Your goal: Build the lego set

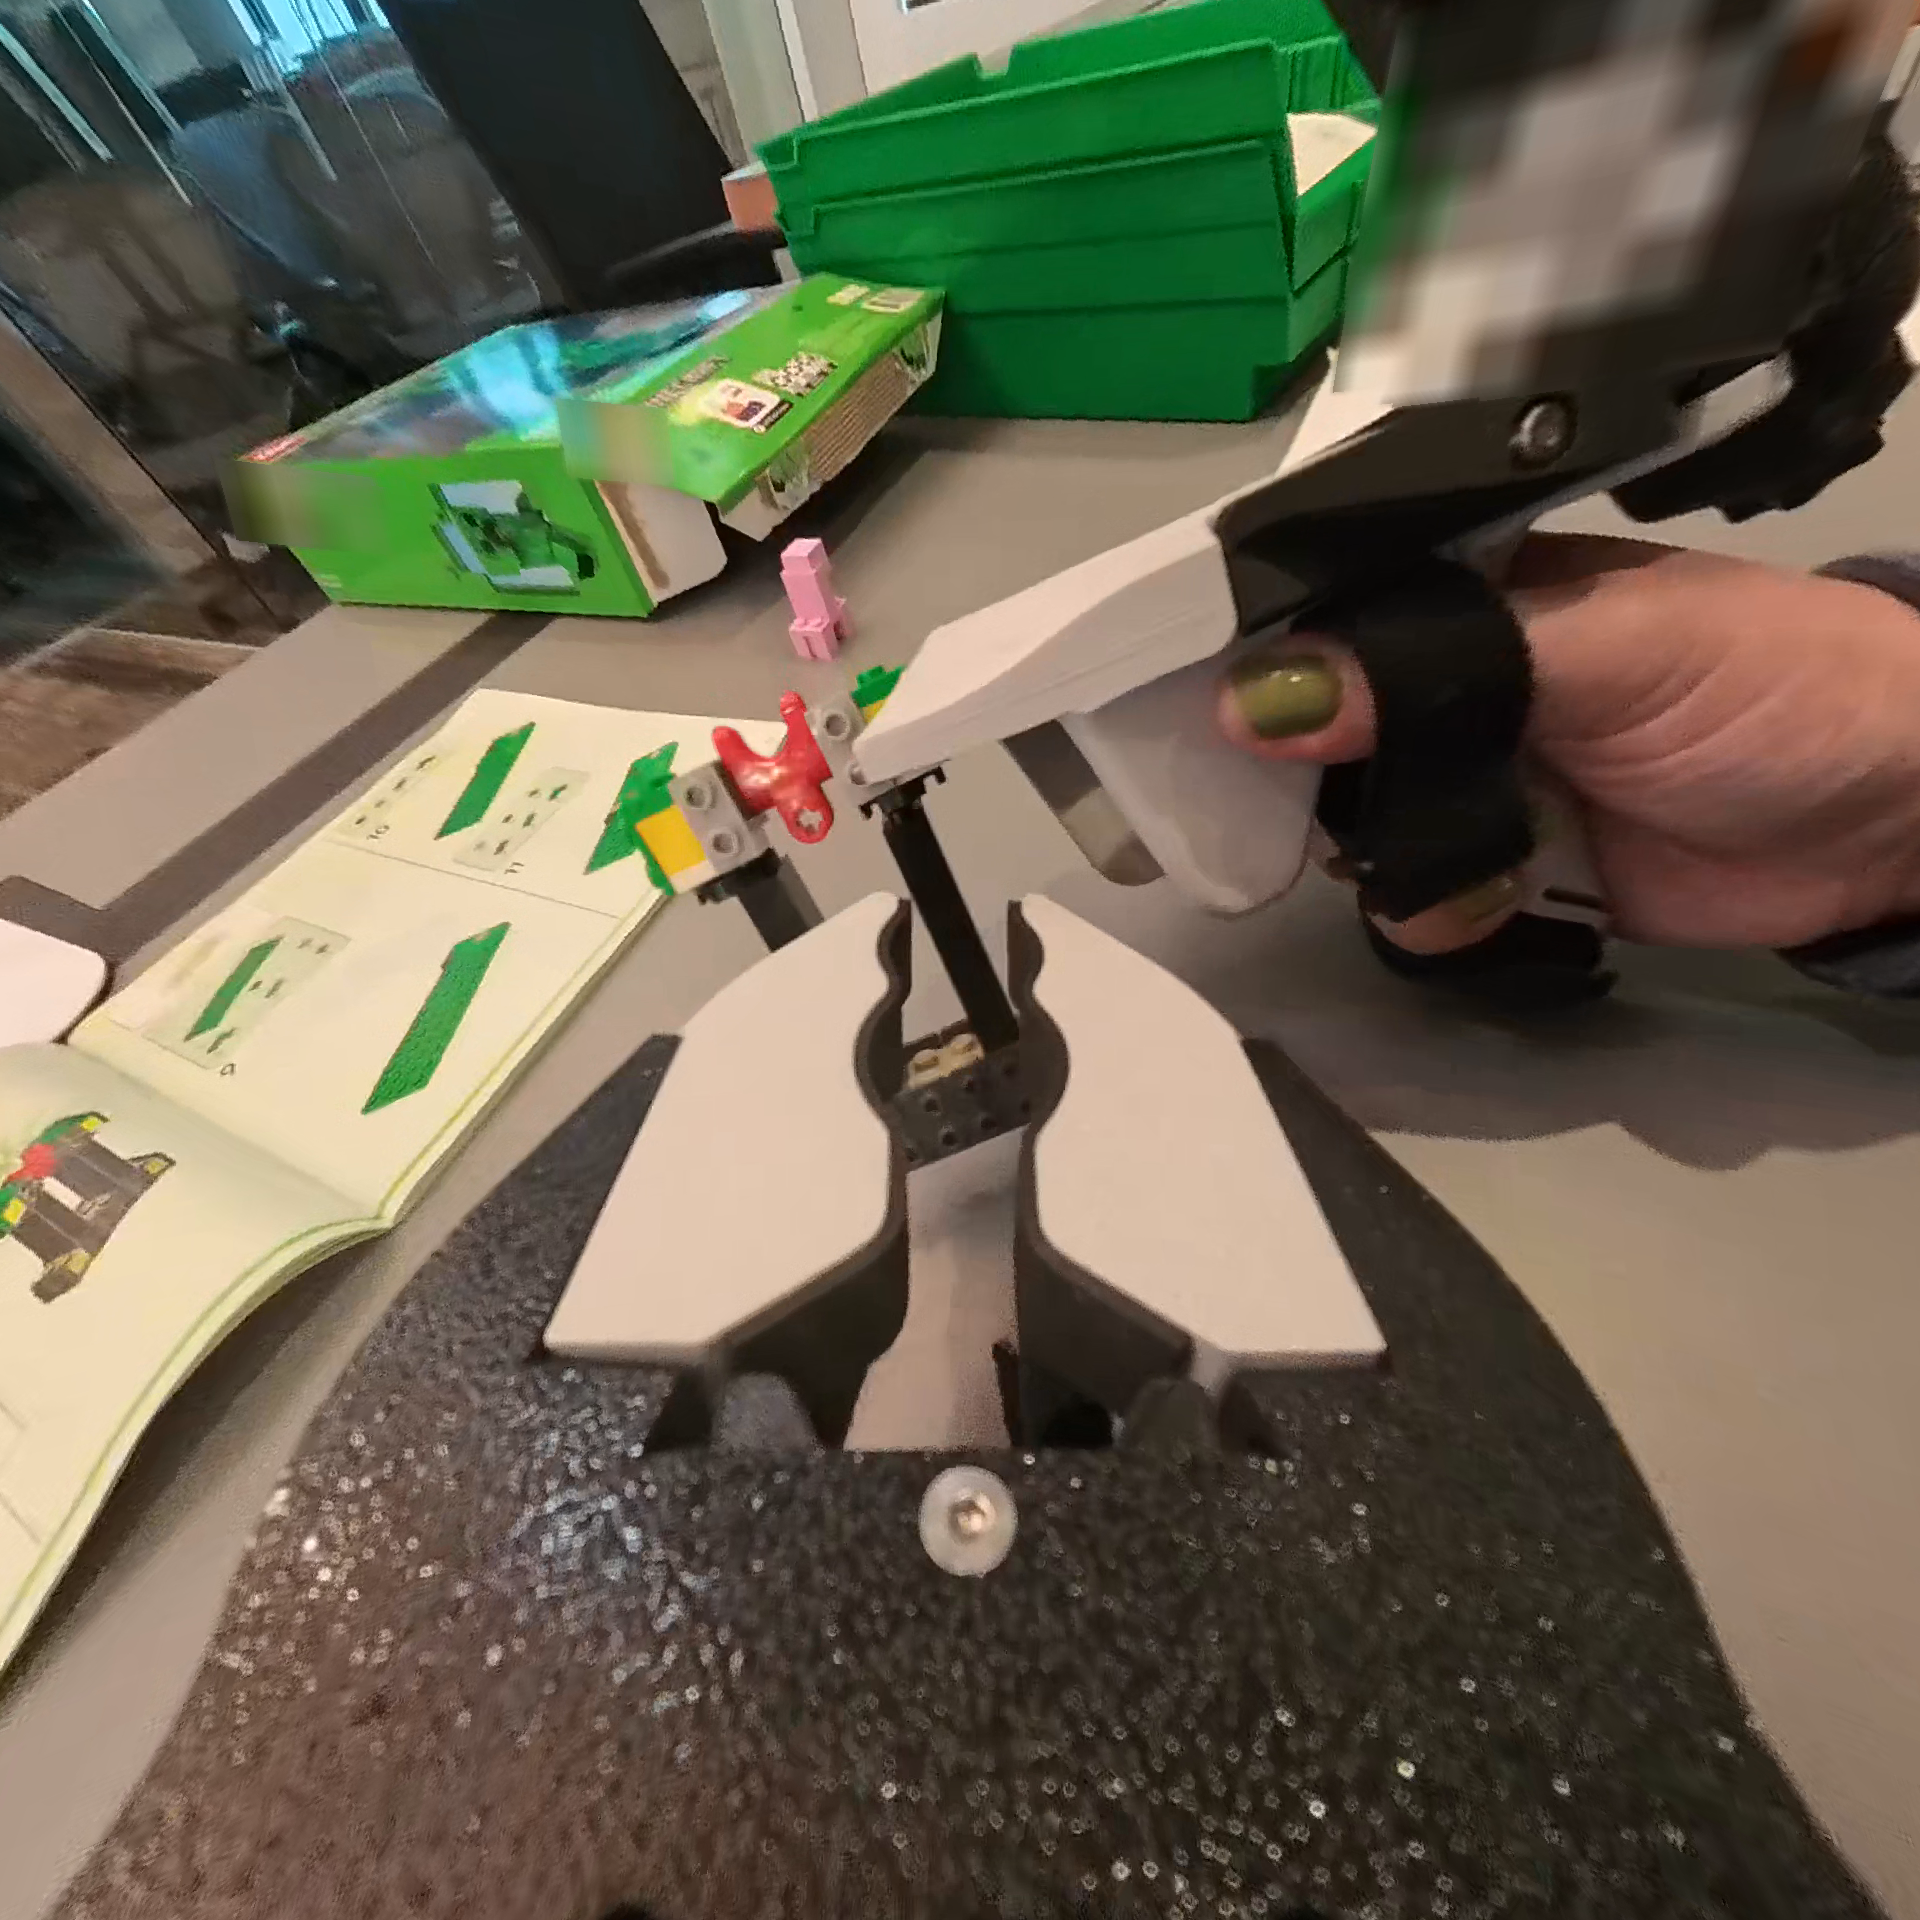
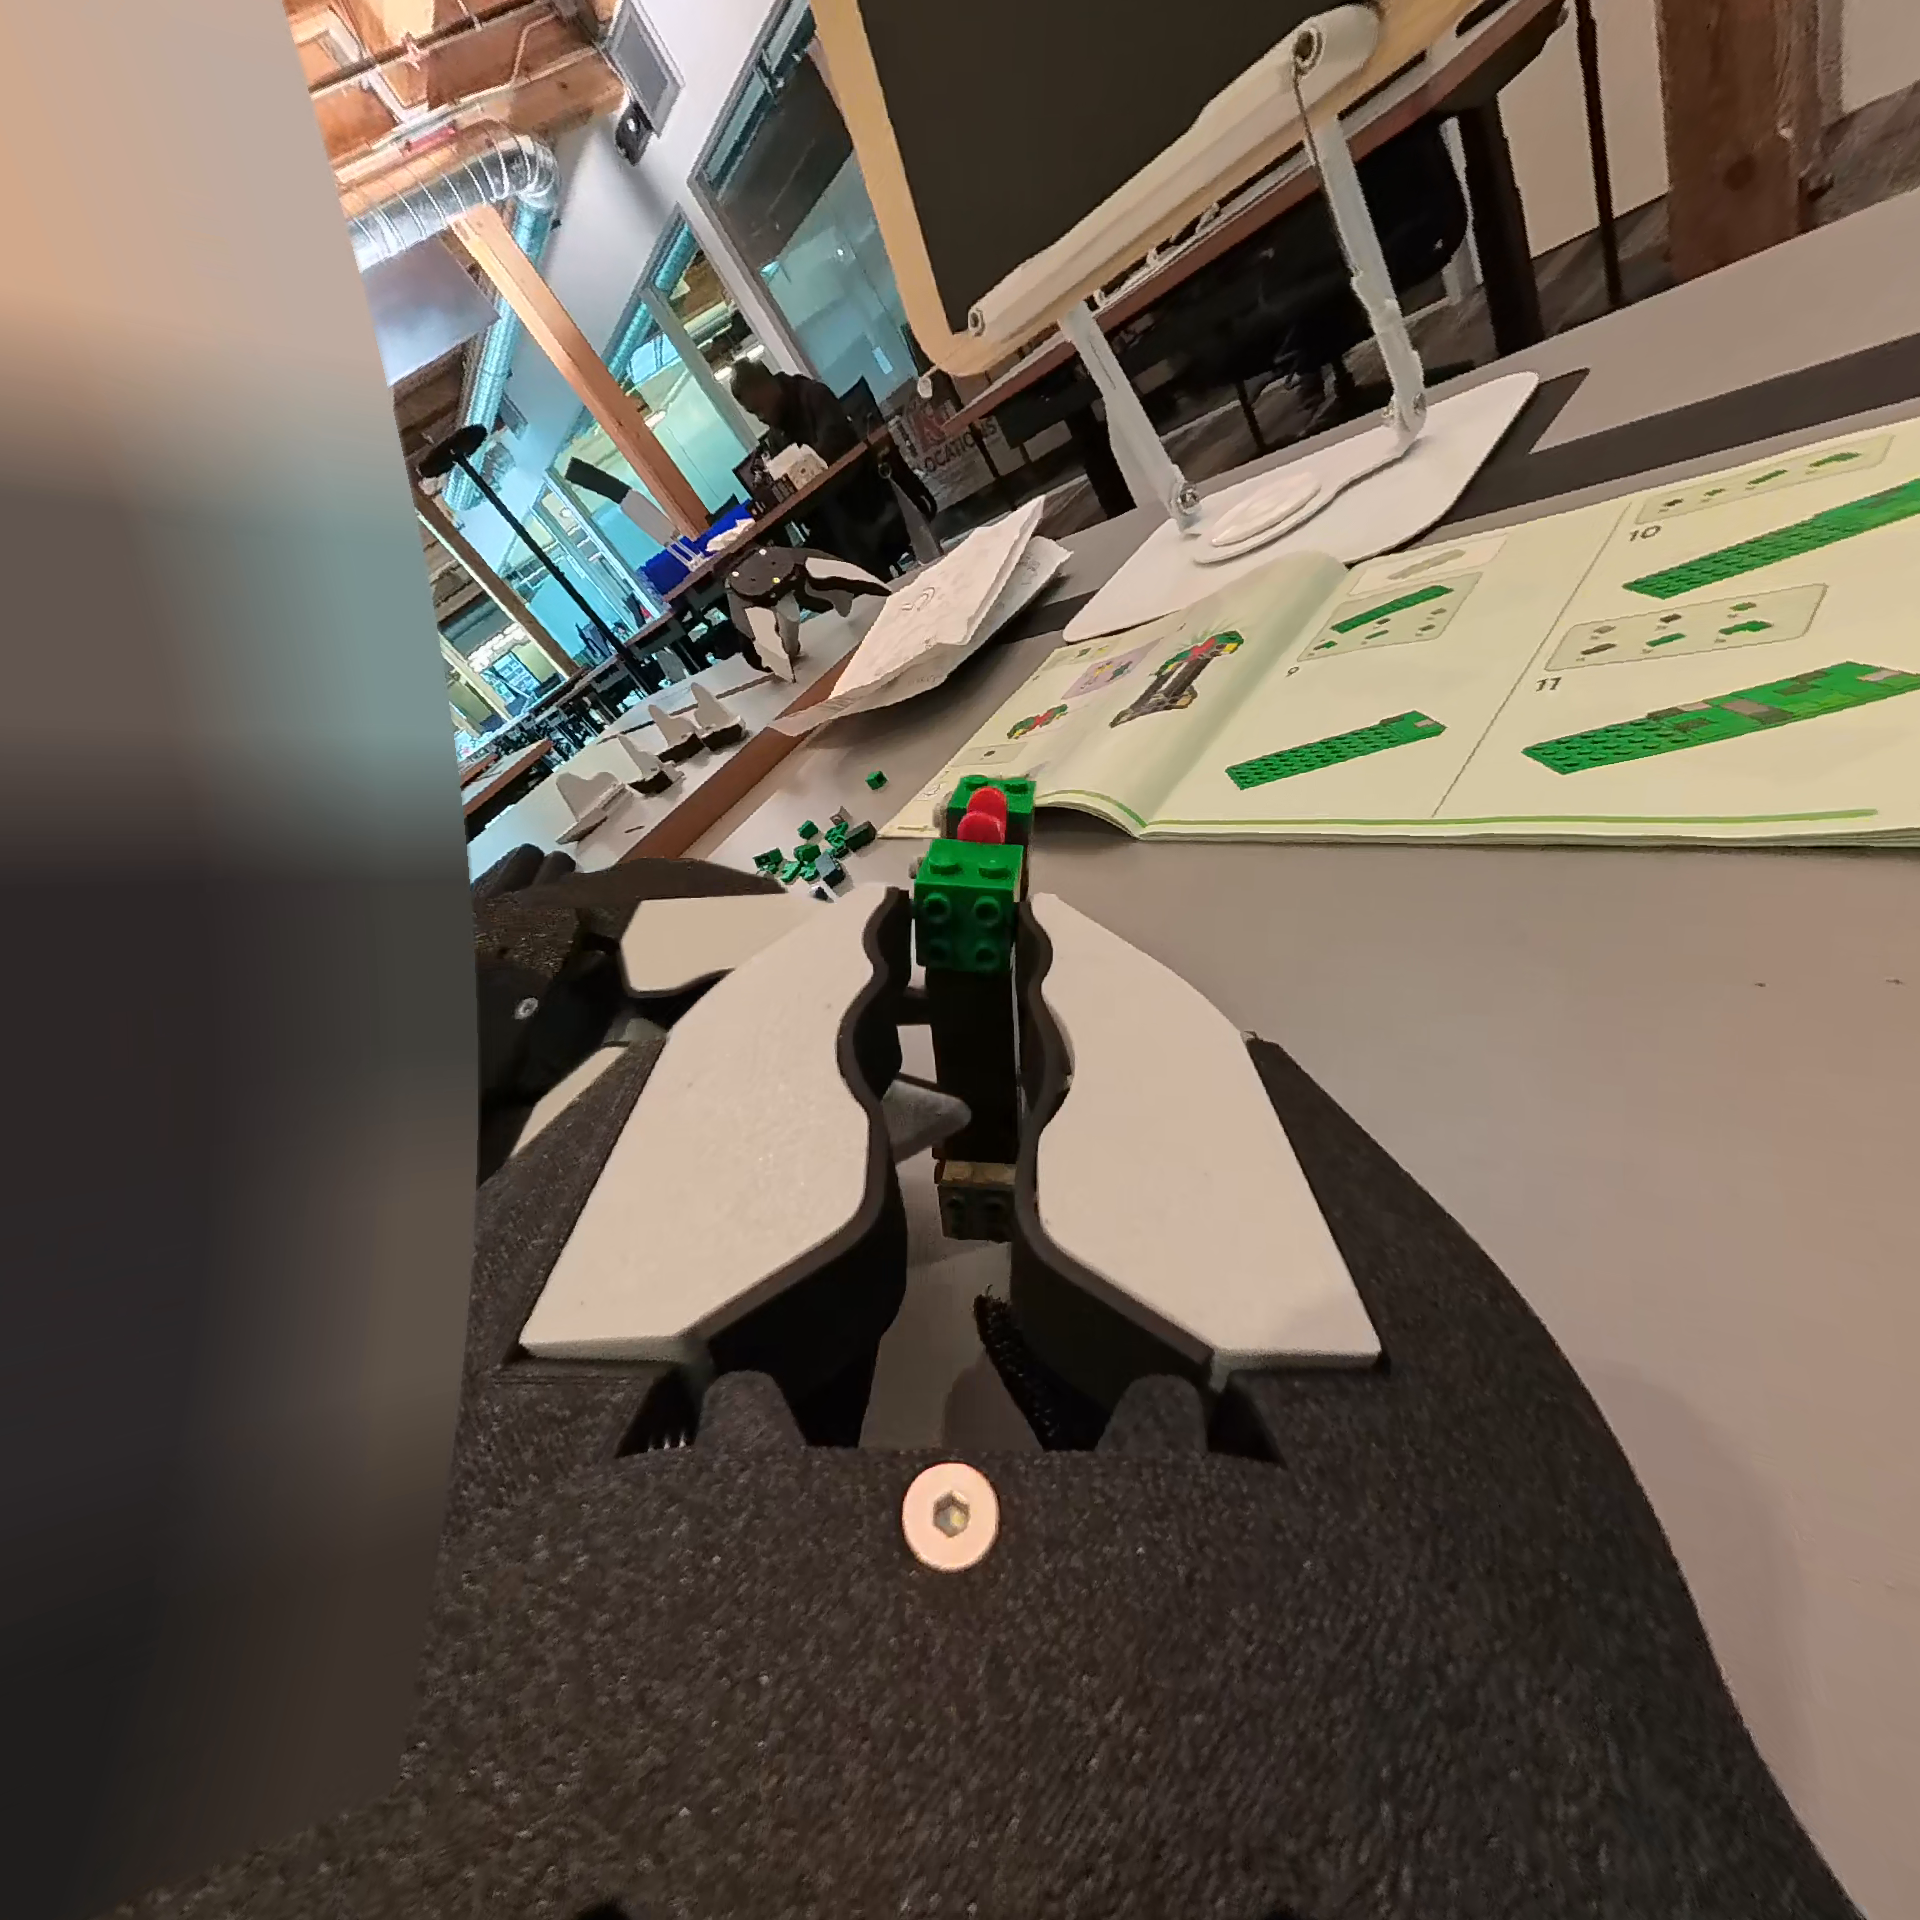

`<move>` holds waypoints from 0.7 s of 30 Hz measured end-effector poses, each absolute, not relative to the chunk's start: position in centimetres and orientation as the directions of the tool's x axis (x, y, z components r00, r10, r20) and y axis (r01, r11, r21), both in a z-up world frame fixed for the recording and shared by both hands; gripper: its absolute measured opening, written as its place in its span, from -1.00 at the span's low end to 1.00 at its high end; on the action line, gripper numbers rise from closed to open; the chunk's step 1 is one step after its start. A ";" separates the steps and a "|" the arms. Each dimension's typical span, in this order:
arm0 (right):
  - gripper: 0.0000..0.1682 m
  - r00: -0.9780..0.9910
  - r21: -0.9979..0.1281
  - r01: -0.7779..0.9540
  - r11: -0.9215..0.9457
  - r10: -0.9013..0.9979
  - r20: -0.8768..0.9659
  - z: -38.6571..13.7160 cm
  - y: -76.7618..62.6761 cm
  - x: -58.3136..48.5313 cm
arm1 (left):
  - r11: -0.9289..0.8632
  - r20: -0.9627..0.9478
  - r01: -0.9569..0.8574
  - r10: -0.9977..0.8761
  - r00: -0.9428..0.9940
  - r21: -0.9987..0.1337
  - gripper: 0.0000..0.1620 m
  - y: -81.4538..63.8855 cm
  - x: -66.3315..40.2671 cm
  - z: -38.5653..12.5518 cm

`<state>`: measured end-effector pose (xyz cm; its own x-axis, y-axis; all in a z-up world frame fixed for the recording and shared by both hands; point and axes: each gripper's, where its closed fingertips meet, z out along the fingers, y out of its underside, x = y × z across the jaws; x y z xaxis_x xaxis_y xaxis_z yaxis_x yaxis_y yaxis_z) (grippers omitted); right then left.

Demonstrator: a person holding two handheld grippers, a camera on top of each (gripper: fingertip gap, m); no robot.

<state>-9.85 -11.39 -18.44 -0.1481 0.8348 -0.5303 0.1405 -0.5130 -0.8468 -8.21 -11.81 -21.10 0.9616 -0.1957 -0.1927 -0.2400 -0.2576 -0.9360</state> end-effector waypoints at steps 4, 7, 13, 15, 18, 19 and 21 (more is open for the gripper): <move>-0.78 -0.158 -0.861 0.122 -0.493 0.847 -0.507 -18.1 -11.7 -9.7 | -0.255 -0.180 -0.223 -0.181 0.967 -0.941 -0.84 -11.7 -8.4 -21.0; -0.78 -0.157 -0.875 0.106 -0.472 0.861 -0.484 -17.9 -11.8 -9.6 | -0.252 -0.159 -0.202 -0.180 0.971 -0.946 -0.87 -11.6 -8.4 -20.9; -0.78 -0.160 -0.894 0.092 -0.439 0.879 -0.448 -17.6 -11.9 -9.5 | -0.235 -0.182 -0.216 -0.158 0.970 -0.948 -0.90 -11.6 -8.8 -20.5; -0.78 -0.164 -0.901 0.087 -0.425 0.886 -0.434 -17.4 -12.0 -9.5 | -0.227 -0.210 -0.238 -0.140 0.968 -0.944 -0.91 -11.7 -9.0 -20.3; -0.78 -0.168 -0.912 0.085 -0.402 0.896 -0.411 -17.1 -12.2 -9.5 | -0.213 -0.228 -0.252 -0.132 0.965 -0.944 -0.91 -11.9 -9.1 -20.0; -0.78 -0.168 -0.917 0.086 -0.389 0.902 -0.398 -17.0 -12.2 -9.4 | -0.209 -0.229 -0.253 -0.132 0.964 -0.944 -0.91 -11.9 -9.1 -19.9; -0.75 -0.160 -0.933 0.077 -0.353 0.919 -0.361 -16.7 -12.1 -9.3 | -0.208 -0.235 -0.259 -0.134 0.963 -0.943 -0.91 -11.9 -9.1 -19.9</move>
<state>-9.30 -12.10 -16.75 -0.1603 0.9187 -0.3609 0.0765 -0.3530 -0.9325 -9.07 -11.89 -19.90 0.9628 -0.1336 -0.2350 -0.2590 -0.2077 -0.9433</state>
